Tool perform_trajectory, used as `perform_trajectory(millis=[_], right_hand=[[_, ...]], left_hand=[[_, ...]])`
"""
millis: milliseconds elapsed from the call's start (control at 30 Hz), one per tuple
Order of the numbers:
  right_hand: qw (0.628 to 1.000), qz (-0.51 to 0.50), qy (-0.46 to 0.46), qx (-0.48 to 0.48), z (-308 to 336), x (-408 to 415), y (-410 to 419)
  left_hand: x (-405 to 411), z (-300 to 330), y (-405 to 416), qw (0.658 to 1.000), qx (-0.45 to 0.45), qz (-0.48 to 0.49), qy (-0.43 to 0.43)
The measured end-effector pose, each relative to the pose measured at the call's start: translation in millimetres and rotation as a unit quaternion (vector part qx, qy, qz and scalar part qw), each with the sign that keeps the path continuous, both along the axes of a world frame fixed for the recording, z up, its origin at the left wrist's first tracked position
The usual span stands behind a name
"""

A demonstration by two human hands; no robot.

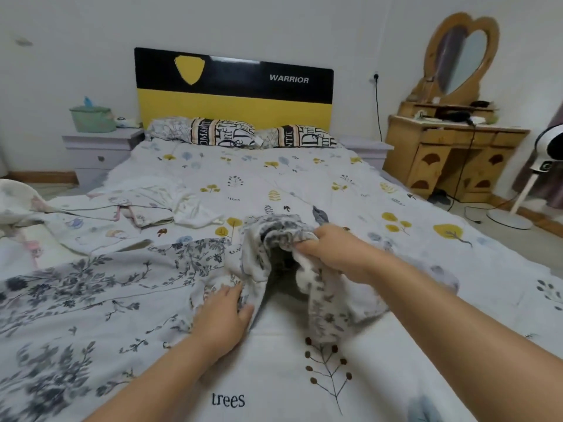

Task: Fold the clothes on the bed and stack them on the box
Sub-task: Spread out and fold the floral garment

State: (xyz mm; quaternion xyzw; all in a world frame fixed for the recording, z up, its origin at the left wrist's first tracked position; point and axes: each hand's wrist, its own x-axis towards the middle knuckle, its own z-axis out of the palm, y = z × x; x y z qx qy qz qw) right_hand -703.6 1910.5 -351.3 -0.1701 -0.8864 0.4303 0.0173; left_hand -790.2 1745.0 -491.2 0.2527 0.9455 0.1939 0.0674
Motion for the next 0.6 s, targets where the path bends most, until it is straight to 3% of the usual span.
perform_trajectory(millis=[100, 167, 200, 233, 267, 333, 400, 467, 500, 600], right_hand=[[0.970, -0.021, 0.057, -0.236, 12, -1, -32], [0.938, -0.024, 0.076, -0.339, 9, -6, -50], [0.925, -0.014, 0.081, -0.371, 6, -8, -57], [0.919, 0.005, 0.079, -0.387, 2, -8, -64], [0.921, 0.023, 0.073, -0.381, -4, -7, -71], [0.956, 0.037, 0.067, -0.285, -16, -3, -77], [0.997, 0.006, 0.066, -0.028, -30, 6, -66], [0.974, -0.024, -0.022, 0.222, -47, 22, -44], [0.952, -0.017, -0.089, 0.292, -58, 33, -32], [0.895, -0.006, -0.238, 0.378, -91, 62, -7]], left_hand=[[31, 34, -10, 0.965, 0.238, 0.063, -0.095], [47, 60, -18, 0.873, 0.397, 0.045, -0.280], [52, 67, -22, 0.832, 0.434, 0.034, -0.344], [55, 70, -27, 0.817, 0.443, 0.020, -0.368], [54, 70, -29, 0.831, 0.425, 0.007, -0.358], [48, 65, -33, 0.884, 0.367, 0.033, -0.288], [41, 59, -36, 0.906, 0.343, 0.069, -0.237], [37, 59, -42, 0.912, 0.339, 0.101, -0.210], [35, 59, -45, 0.914, 0.335, 0.116, -0.195], [31, 59, -52, 0.924, 0.323, 0.138, -0.152]])
